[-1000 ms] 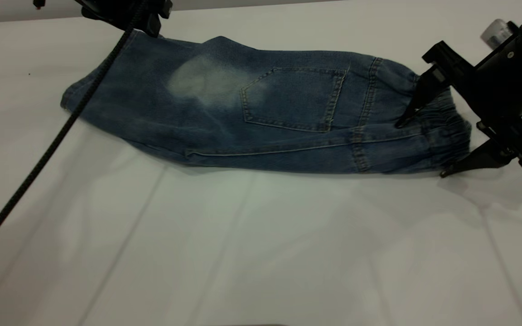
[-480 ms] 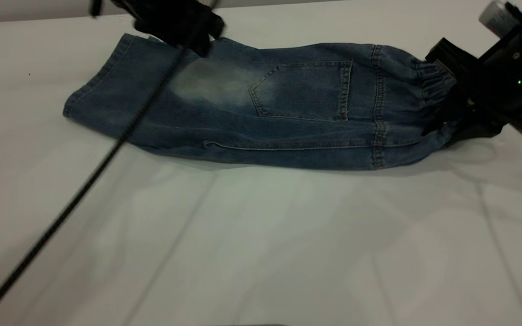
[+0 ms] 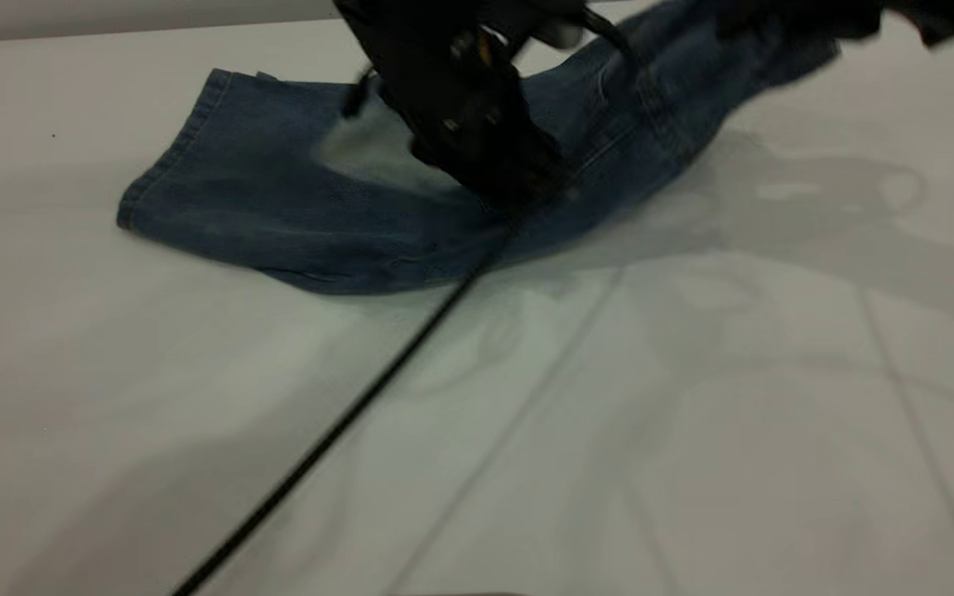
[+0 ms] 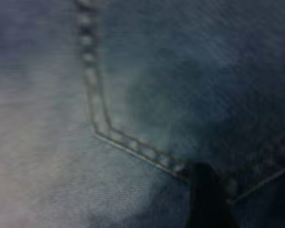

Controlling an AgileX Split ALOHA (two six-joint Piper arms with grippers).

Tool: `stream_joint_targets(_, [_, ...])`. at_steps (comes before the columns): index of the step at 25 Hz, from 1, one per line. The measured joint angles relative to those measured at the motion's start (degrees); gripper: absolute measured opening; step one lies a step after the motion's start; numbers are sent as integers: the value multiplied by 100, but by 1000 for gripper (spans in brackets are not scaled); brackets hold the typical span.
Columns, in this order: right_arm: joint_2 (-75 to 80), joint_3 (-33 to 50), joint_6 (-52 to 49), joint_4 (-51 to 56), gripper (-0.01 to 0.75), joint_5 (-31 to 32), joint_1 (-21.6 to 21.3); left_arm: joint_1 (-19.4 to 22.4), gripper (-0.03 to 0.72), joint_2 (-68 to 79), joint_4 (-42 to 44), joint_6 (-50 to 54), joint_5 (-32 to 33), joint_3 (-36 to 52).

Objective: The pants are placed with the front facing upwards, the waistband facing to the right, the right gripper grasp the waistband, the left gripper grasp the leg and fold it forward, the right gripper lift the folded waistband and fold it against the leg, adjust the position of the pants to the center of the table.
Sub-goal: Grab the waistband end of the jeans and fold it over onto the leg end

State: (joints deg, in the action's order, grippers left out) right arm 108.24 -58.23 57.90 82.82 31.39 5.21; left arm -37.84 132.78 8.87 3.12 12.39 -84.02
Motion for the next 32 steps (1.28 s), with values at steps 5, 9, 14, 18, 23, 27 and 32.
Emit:
stream_joint_targets(5, [-406,-127,518,31,73,405,0,-326,393,84,-209,14,-289,0])
stream_joint_targets(9, [-591,-151,852,31,73,444,0,-365,393,35,-141,13,-225,0])
stream_joint_targets(14, [-626,-158,901,31,73,474,0,-12,388,-414,354,8,219,0])
stream_joint_targets(18, [-631,-158,977,31,73,614,0,546,368,-860,509,8,599,0])
stream_joint_targets(23, [-631,-158,1159,91,73,687,273,1167,347,-1694,524,8,947,0])
stream_joint_targets(27, [-606,-158,1650,564,73,403,909,1508,340,-2547,531,2,1008,0])
stream_joint_targets(32, [-309,-200,2729,1765,73,-166,1741,1589,338,-3599,547,-4,1126,0])
